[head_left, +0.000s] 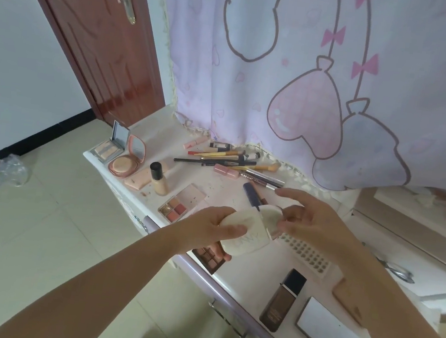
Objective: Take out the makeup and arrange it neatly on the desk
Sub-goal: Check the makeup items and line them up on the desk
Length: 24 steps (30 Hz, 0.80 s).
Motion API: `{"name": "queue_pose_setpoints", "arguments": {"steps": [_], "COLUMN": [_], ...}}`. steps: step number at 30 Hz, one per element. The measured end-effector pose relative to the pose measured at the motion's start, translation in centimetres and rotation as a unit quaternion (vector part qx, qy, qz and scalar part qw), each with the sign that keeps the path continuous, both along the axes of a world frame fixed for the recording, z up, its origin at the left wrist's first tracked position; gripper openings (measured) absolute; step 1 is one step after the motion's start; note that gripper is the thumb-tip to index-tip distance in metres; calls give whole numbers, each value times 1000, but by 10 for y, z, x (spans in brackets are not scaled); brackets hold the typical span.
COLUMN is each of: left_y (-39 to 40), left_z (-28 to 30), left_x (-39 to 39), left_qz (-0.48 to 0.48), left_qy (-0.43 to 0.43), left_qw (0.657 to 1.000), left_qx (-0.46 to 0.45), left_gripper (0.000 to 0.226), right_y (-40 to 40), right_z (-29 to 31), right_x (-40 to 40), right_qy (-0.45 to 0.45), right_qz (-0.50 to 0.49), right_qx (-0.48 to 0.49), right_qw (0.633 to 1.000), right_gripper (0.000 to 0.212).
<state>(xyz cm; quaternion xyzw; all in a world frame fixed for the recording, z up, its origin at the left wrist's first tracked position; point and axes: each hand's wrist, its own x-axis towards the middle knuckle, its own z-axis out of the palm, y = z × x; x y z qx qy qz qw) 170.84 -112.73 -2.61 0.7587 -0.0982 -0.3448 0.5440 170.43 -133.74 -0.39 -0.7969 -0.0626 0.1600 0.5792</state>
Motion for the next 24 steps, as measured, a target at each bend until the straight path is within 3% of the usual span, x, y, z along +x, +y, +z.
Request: {"name": "queue_pose_setpoints", "arguments": {"steps": [2, 8, 15, 20, 24], "left_y": [0, 0, -3, -3, -2], "left_z": [2, 11, 12, 13, 13], "left_x": [-2, -1, -1, -2, -2], "left_qz": [-2, 47, 59, 63, 72], "left_qy": [4, 9, 9, 38, 50], "left_qw": [1000, 996, 992, 989, 988], "left_qx": [-13, -71, -112, -129, -129], "left_gripper": [4, 12, 14, 15, 15], "right_y": [-1, -2, -1, -3, -4], "right_z": [3, 7, 12, 14, 15], "right_x": [0, 2, 2, 4, 7], "right_qy": [-18, -83, -89, -83, -93], "right_qz": [20, 7, -13, 22, 6], "right_qx": [10, 58, 127, 120, 69], "right_qw": [1000, 995, 988, 989, 993], "right_gripper": [42, 67, 29, 65, 68]}}
